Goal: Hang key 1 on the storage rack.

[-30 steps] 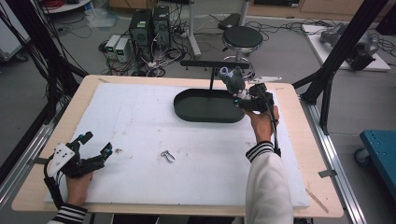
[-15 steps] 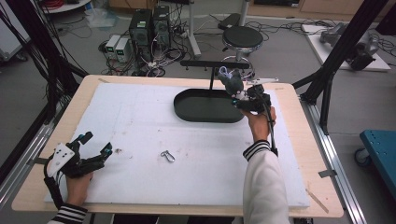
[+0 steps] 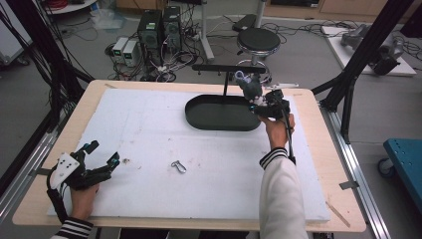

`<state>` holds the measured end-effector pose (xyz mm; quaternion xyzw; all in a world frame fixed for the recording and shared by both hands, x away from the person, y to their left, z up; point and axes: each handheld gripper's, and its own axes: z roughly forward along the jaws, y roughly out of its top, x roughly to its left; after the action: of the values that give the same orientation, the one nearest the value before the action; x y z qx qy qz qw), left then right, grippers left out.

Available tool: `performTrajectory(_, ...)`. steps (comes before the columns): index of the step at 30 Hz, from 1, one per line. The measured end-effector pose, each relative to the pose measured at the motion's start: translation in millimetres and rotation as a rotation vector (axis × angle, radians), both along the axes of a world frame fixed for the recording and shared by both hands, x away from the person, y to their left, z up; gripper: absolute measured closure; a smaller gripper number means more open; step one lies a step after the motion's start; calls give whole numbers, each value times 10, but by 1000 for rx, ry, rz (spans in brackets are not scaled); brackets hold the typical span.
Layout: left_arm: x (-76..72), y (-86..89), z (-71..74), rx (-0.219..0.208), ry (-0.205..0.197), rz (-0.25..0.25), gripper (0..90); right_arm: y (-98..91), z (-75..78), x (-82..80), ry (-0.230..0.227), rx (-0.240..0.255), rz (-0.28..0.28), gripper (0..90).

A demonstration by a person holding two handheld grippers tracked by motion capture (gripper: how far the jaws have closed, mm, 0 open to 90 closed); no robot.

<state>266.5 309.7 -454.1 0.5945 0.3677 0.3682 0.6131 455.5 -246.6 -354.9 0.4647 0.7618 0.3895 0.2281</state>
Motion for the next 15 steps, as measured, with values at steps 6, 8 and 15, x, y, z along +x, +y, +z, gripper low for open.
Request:
performTrajectory(6,-1,0,0,2,-1,0,140,42,-35,27,-5,7,-7,519)
performTrajectory(8,-2,0,-1,2,-1,0,140,60,-48,37,-9,9,-10,519)
performTrajectory(15,-1,1,-1,-1,0,0,139,76,-80,61,-12,17,-13,516)
